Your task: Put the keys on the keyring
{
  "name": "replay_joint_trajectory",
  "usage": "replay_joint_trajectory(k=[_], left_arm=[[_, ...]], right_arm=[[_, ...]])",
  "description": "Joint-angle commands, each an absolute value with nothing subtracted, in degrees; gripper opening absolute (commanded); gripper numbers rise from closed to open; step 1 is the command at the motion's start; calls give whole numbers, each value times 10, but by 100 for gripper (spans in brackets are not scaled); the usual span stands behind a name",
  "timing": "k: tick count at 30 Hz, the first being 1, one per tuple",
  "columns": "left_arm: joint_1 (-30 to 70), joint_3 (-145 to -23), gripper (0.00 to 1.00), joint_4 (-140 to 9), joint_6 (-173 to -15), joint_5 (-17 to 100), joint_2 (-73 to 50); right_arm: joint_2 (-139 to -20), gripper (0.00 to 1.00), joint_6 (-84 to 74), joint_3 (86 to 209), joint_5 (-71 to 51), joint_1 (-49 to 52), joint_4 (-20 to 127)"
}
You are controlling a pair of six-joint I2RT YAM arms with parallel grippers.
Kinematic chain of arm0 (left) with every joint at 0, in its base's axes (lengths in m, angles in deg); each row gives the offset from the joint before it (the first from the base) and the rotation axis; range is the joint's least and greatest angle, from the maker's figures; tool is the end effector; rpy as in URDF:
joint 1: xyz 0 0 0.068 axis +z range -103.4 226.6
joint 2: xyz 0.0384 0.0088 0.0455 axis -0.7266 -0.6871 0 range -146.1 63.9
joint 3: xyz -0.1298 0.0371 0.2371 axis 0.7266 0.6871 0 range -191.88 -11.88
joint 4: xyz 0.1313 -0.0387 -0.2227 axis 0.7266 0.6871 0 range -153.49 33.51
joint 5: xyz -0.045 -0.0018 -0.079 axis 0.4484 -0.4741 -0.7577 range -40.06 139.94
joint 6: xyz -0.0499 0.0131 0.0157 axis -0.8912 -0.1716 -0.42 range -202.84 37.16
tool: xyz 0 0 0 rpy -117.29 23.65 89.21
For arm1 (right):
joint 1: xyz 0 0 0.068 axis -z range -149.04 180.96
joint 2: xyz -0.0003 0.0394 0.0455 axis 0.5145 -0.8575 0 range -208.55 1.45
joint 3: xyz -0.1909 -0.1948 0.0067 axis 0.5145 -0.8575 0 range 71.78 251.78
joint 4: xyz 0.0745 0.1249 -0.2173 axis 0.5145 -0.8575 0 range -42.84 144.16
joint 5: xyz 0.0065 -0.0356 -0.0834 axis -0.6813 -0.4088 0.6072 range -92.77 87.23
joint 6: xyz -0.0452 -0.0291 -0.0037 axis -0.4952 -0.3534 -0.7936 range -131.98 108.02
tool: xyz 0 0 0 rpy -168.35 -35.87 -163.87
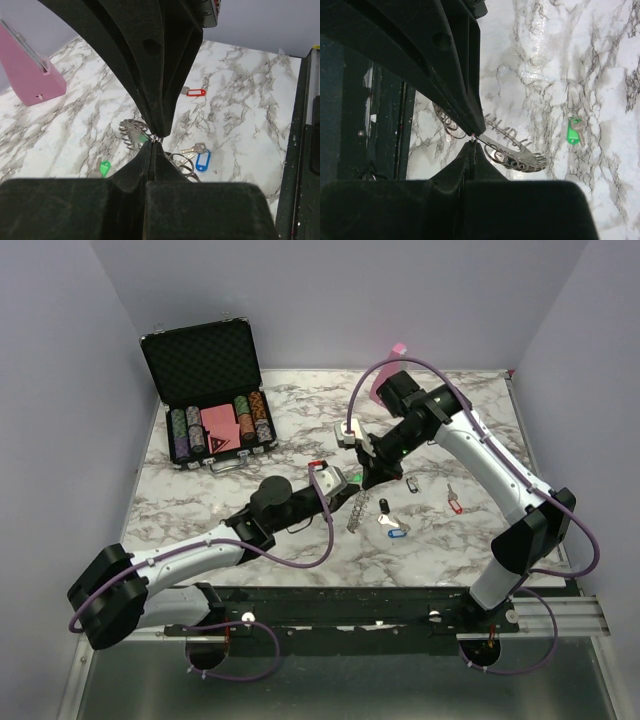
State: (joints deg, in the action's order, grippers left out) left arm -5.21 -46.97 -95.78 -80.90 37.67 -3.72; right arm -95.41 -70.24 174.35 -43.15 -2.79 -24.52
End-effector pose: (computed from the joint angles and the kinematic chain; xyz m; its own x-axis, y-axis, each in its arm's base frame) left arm 0.1592 -0.2146 0.2761 0.0279 0.0179 -0.9994 0.8990 0.4367 0.0329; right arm 0.2525 0.1965 0.3630 0.0758 -0.7284 -0.6810 -0.9817 -0.1740 0.0769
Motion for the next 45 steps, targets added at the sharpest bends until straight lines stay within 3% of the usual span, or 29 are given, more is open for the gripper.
replay_joint_trajectory(k=[1,7,13,18,33,45], left_arm=[[-44,-441,0,-1015,-870,365,-6],[-30,-397,0,-1086,-928,346,12],[-25,-366,0,-1138,-956,354,22],[-24,-337,0,-1182,-959,370,38],[-24,-288,0,-1316,-980,375,18],[-24,-292,0,-1313,-980,384,14]], right_arm=[[-939,1,-689,1728,-471,-31,-241],[-932,8,-677,1716,-487,-31,-220],[-935,30,-676,1702,-529,-31,-213],[-928,34,-674,1679,-572,-15,-192],[-926,34,-698,1615,-689,11,-104],[-926,20,-700,1602,-731,10,-106]])
